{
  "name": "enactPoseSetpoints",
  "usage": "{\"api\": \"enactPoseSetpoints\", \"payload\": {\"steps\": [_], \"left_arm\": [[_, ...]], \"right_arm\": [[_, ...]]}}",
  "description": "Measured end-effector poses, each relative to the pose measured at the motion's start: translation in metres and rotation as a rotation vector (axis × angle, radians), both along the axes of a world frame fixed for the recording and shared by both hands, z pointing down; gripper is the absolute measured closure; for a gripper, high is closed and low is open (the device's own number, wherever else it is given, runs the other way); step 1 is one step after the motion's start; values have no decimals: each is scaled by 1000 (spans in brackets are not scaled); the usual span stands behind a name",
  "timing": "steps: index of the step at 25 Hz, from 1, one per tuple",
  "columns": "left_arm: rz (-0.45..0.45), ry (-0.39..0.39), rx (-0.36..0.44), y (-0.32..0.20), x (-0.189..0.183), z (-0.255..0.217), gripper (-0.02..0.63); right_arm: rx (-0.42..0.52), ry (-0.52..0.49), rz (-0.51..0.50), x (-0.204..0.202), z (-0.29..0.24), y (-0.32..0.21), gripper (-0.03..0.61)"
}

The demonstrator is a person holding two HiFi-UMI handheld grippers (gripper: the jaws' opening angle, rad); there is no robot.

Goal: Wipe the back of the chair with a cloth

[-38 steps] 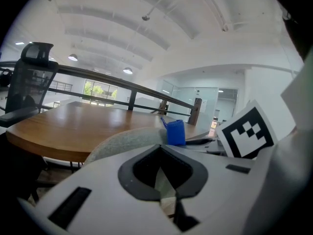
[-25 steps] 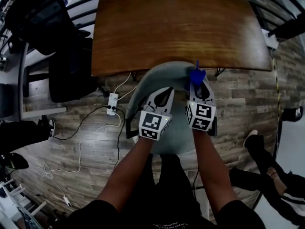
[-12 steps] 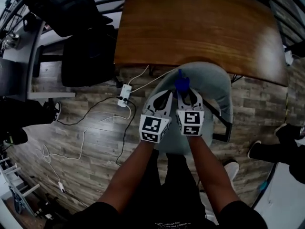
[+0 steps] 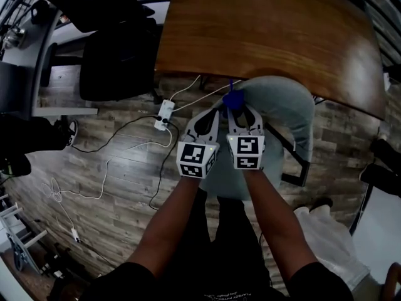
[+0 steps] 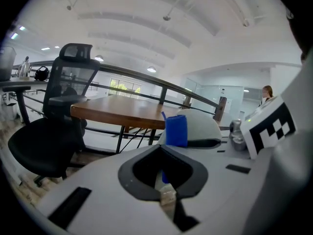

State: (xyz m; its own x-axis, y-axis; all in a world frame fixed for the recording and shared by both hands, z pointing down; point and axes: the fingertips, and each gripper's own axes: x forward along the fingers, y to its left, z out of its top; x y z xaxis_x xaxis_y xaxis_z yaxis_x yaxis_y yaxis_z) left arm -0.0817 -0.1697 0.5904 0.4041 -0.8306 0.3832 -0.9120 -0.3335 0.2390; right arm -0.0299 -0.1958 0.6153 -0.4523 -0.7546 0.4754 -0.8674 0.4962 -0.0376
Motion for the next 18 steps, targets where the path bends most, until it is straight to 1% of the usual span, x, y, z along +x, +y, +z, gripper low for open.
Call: {"api": "enactPoseSetpoints", "payload": {"steps": [7,13,18], "left_arm": [[32,-8,10,-2,13,0,611],[85,-18,27,-10,45,0,611],[126,-20,28,-18,68,4,611]], "right_arm": [[19,-2,21,17,2,-4,454],[4,-44,87,56,12,-18,454],[22,-43,113,75,12,-25,454]]}}
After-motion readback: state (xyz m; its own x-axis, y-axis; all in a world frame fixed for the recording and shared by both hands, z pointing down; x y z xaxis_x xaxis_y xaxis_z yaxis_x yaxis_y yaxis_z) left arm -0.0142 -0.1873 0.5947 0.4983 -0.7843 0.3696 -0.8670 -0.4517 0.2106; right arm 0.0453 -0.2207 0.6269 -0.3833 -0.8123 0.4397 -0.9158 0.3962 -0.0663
